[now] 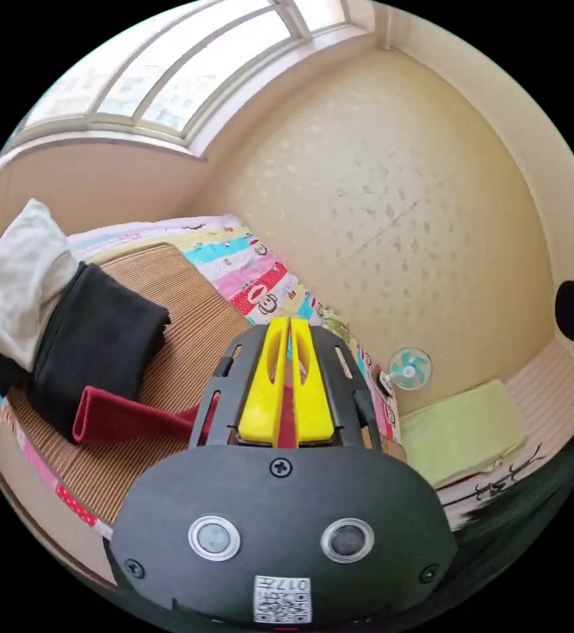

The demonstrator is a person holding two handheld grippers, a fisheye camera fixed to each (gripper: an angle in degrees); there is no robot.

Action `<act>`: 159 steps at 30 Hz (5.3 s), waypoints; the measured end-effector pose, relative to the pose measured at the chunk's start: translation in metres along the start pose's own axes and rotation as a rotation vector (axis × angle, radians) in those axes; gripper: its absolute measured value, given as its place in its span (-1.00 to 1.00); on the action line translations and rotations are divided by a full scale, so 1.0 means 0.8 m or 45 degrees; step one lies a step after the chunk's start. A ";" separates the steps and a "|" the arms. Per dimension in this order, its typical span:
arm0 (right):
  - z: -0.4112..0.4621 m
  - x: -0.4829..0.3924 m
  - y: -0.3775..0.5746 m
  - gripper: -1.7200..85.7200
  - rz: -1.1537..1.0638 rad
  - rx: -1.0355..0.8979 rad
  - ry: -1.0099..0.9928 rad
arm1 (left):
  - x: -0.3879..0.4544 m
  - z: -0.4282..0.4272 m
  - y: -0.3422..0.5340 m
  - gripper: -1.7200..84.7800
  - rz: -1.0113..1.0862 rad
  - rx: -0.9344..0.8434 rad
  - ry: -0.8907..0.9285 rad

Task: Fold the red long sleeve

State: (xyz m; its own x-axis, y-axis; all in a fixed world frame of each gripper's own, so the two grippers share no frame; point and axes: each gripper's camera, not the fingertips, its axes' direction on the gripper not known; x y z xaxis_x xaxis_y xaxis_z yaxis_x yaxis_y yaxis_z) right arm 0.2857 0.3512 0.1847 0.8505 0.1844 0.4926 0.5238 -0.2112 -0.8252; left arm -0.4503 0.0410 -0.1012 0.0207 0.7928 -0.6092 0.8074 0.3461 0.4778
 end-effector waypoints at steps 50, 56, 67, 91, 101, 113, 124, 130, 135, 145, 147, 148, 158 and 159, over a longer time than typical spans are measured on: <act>-0.161 0.152 0.103 -0.95 -0.095 -0.191 -0.262 | -0.253 -0.057 0.311 -0.89 -1.464 0.102 -0.332; -0.155 0.144 0.115 -0.95 -0.070 -0.167 -0.242 | 0.002 -0.042 0.150 -0.88 -0.301 0.035 -0.418; -0.157 0.127 0.172 -0.95 0.003 0.078 -0.228 | 0.358 0.298 0.300 -0.80 0.943 -0.809 0.070; -0.346 0.226 0.226 -0.76 0.500 0.955 0.008 | 0.059 0.116 0.404 -0.84 -0.017 -1.302 -0.730; -0.398 0.369 0.132 -0.83 1.046 0.952 0.237 | 0.102 0.127 0.418 -0.86 -0.004 -1.448 -0.530; -0.404 0.032 0.209 -0.90 0.220 1.708 0.456 | 0.058 0.086 0.410 -0.84 -0.150 -1.407 -0.505; 0.005 -0.116 0.055 -0.86 -0.529 0.494 0.186 | -0.047 0.009 0.368 -0.72 -0.035 -1.281 -0.483; -0.001 0.034 0.274 -0.72 -0.099 0.492 0.320 | -0.135 0.002 0.342 -0.64 0.154 -1.424 -0.452; -0.007 0.137 0.401 -0.61 0.259 0.410 0.254 | -0.206 0.046 0.355 -0.61 0.167 -1.649 -0.290; 0.038 0.233 0.508 -0.87 0.387 0.580 -0.467 | -0.284 0.051 0.331 -0.86 -0.030 -1.708 0.224; 0.025 0.231 0.553 -0.88 0.332 0.726 -0.628 | -0.284 0.026 0.315 -0.86 -0.109 -1.672 0.426; 0.016 0.225 0.583 -0.88 0.273 0.810 -0.762 | -0.280 0.008 0.304 -0.86 -0.171 -1.642 0.583; -0.159 0.146 0.536 -0.90 -0.121 1.150 -0.852 | -0.214 -0.018 0.166 -0.86 -0.364 -1.075 1.009; -0.180 0.142 0.484 -0.90 -0.102 1.133 -0.787 | -0.208 0.016 0.148 -0.85 -0.347 -1.051 0.940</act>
State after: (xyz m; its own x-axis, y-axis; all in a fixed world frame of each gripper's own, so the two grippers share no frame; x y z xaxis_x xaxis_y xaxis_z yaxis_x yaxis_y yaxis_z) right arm 0.5917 0.1523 -0.0390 0.5137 0.6703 0.5355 0.1423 0.5489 -0.8236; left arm -0.3504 -0.0562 0.0489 -0.6684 0.6478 -0.3654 0.0920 0.5596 0.8237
